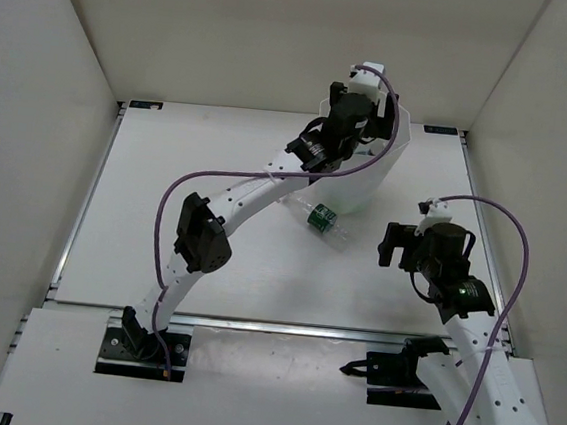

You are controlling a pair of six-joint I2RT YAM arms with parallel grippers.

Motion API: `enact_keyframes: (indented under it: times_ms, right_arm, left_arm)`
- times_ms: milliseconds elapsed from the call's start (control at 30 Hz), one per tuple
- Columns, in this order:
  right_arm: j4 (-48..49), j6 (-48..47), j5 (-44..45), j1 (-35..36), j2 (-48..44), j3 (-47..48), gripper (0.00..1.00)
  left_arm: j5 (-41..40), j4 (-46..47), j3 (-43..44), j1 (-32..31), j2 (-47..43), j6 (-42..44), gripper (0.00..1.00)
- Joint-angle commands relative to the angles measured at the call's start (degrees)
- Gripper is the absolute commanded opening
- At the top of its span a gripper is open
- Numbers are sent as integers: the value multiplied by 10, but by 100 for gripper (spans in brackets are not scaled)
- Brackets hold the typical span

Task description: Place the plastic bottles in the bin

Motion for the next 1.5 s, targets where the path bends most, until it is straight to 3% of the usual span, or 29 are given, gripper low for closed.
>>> enact_keyframes:
  times_ms: [0,233,300,467,533,600,667,733,800,933,1233,1333,1467]
  right_arm:
    - [22,-38,-53,8,20,29,99]
    - [60,-110,27,200,88,50,99]
    - [81,-119,21,219,116,54,100]
    - [130,-133,-29,202,205,87,99]
    - [152,-144,-36,208,230,101,99]
    - [167,-164,-47,208,258,110,99]
    - [171,-172,-55,205,283,118,99]
    - [176,-191,-53,206,325,130,99]
    - [184,-206,-39,212,358,143,99]
    - [180,-222,-15,210,422,165,97]
    - [203,-210,-28,190,519,173,92]
    - [242,-212,-8,218,517,130,81]
    - [289,-203,-11,234,502,102,58]
  left_arm:
    - [-47,26,35,-9,-43,12,99]
    - [-28,-69,9,3,-141,-1,98]
    - [-19,-115,-25,4,-208,-7,98]
    - [-34,-241,-243,49,-398,-104,99]
    - [-74,-269,-396,62,-471,-128,99]
    - [-80,-314,-489,84,-540,-178,99]
    - [-1,-353,-587,174,-630,-246,99]
    - [16,-375,-716,230,-703,-262,98]
    - [9,-409,-768,269,-760,-276,98]
    - [17,-458,-828,303,-839,-286,99]
    - [37,-440,-855,309,-857,-286,99]
    - [36,-438,-848,309,-858,-283,98]
    - [38,-439,-845,308,-857,-281,99]
